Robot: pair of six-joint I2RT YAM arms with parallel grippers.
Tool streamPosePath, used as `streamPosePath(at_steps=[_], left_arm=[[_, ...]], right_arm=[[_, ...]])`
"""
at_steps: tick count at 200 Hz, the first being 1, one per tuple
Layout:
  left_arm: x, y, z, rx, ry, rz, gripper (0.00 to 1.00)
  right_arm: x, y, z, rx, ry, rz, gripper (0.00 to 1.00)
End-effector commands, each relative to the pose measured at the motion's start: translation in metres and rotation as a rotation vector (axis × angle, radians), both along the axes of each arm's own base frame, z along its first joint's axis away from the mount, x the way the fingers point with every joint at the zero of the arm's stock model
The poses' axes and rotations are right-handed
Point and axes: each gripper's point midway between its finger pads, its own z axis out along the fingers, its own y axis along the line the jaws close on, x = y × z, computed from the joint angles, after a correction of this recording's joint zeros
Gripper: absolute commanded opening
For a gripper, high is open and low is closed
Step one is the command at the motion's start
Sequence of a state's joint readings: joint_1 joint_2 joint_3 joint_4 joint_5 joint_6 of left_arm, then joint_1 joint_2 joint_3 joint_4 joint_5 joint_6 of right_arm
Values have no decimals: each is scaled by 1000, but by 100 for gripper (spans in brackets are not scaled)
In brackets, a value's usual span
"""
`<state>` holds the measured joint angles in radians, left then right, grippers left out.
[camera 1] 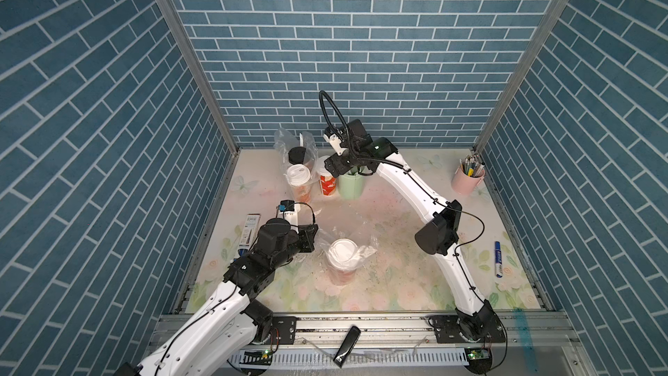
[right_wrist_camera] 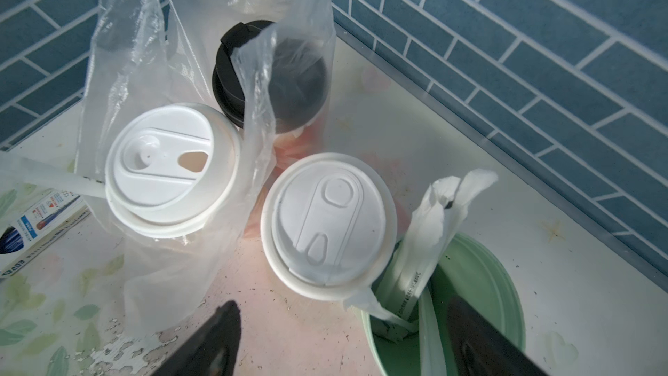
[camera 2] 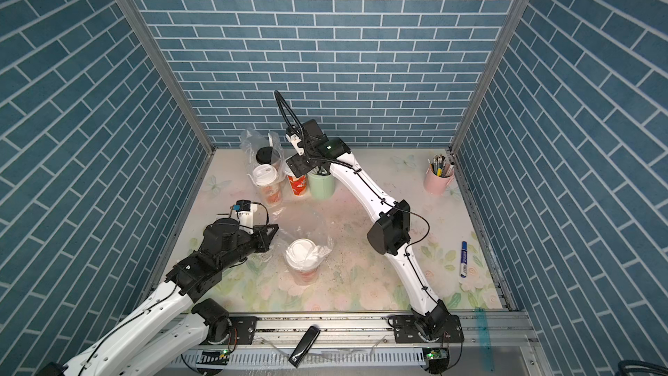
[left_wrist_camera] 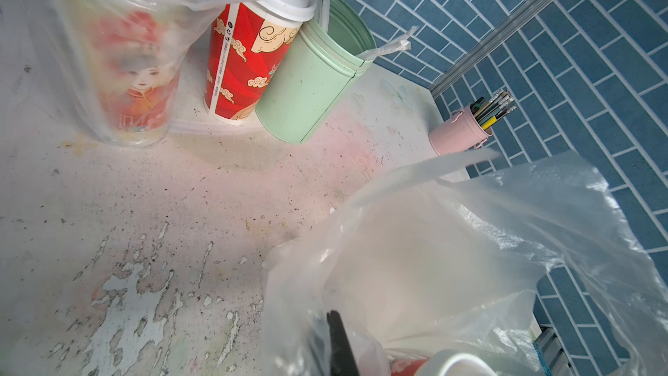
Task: Pack milk tea into plastic carrier bags
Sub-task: Pick up the milk tea cup at the center of the board.
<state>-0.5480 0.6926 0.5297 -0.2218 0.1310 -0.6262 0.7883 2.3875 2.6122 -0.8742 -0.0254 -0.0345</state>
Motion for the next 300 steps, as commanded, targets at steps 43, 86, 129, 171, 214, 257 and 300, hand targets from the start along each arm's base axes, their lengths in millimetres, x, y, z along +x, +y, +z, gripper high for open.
streamPosePath(at_steps=[43, 86, 129, 171, 214, 257, 300], left_arm=[[3, 0, 2, 10, -40, -12, 0], [4, -1, 2, 7, -39, -11, 0], [4, -1, 1, 8, -38, -8, 0], [4, 0, 1, 8, -38, -4, 0], [4, 0, 0, 9, -39, -3, 0], [4, 1, -1, 11, -38, 1, 0], [4, 2, -1, 14, -39, 5, 0]], right_arm=[[20, 26, 0, 65, -96, 74, 93], [26, 32, -9, 77, -95, 76, 93], [29, 33, -18, 69, -89, 74, 92], [31, 34, -25, 66, -80, 71, 92], [32, 34, -33, 59, -68, 67, 91], [35, 37, -36, 69, -67, 61, 85], [33, 40, -41, 88, -43, 72, 83]])
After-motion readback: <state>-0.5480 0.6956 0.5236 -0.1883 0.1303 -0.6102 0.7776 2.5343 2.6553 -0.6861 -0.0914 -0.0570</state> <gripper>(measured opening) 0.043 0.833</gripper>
